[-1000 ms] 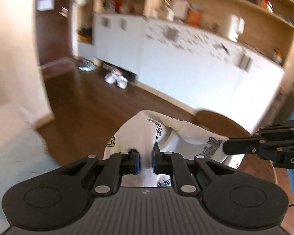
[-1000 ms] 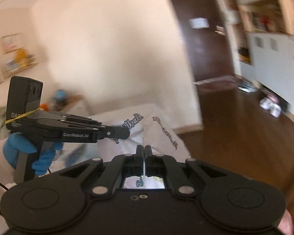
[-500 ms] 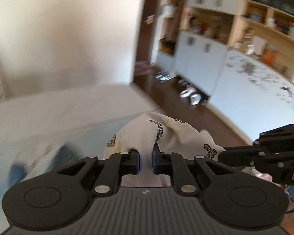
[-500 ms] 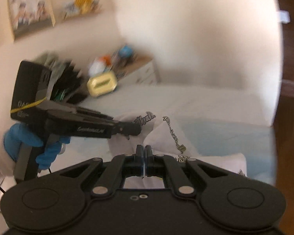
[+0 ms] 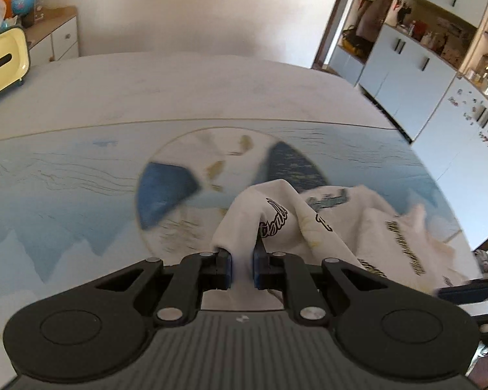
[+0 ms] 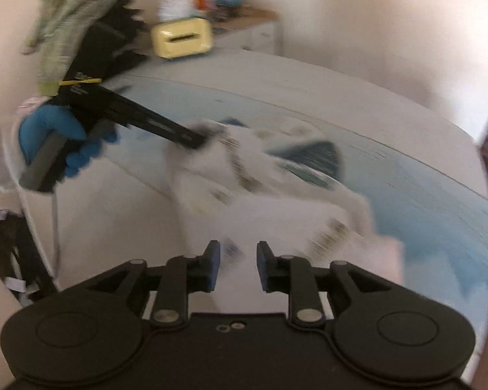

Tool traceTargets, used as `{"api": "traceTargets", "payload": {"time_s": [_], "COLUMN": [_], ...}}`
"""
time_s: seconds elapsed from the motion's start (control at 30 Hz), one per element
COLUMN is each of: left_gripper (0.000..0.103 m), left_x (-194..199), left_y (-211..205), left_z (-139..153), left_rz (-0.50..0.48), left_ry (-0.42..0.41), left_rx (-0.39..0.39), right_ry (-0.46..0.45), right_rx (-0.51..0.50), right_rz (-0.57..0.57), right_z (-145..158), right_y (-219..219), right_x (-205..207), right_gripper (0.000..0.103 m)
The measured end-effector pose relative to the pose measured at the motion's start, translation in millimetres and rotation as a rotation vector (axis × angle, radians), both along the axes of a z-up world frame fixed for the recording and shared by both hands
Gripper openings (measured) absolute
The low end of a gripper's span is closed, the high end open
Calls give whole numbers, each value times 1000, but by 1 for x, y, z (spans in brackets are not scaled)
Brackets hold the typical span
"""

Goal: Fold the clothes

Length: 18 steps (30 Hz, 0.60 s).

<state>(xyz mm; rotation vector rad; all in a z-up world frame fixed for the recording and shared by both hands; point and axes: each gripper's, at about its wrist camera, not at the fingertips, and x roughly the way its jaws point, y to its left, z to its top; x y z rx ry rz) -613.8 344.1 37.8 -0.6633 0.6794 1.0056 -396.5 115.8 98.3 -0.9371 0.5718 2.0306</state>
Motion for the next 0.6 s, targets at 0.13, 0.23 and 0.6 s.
{"api": "traceTargets", "payload": {"time_s": [0.13,0.23,0.6], "left_gripper": [11,11,81], "left_x": [-7,-6,-29], "left_y": [19,23,-6], "left_z": [-14,-21,-12], "left_rz": [-31,-51,15], "left_ry": [36,47,-8], "left_rx": [-14,-23,-118], "right_ry": [-72,-97,-91], "right_rx": [-46,-78,-151], "right_rz": [-157,-195,-97], "right_z": [-7,-14,-46], "right_y": [-8,-14,-13], "right_x": [52,72,83], "right_gripper": [103,103,103]}}
